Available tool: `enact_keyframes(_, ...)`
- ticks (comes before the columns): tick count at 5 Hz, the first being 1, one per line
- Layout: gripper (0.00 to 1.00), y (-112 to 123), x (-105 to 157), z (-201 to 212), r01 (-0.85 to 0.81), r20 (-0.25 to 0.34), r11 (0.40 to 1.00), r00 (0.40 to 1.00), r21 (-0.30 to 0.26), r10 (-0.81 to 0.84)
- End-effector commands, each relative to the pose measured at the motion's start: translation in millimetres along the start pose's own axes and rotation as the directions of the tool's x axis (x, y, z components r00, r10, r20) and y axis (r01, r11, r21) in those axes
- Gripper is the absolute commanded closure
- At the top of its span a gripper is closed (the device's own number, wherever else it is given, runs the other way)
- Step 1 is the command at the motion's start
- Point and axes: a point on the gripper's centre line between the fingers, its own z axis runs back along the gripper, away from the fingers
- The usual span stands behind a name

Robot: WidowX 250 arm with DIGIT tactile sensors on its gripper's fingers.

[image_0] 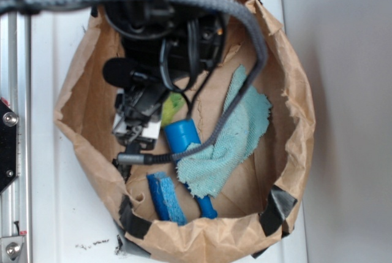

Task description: Grab the green animal.

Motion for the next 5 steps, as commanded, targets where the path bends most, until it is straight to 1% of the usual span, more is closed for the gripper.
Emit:
enact_keyframes(1, 0.0, 6, 4, 11, -0.014, 0.03, 1.0, 0.999, 0.025, 0.013)
enact_keyframes(3, 0.0, 6, 4, 11, -0.014, 0.03, 1.0, 0.999, 0.025, 0.013)
enact_keyframes(4, 0.0, 0, -5, -7, 0.034, 0.024, 0.999, 0.999, 0.002, -0.034)
enact_keyframes(5, 0.0, -3, -14, -30, 0.045, 0.045, 0.997, 0.998, 0.067, -0.048)
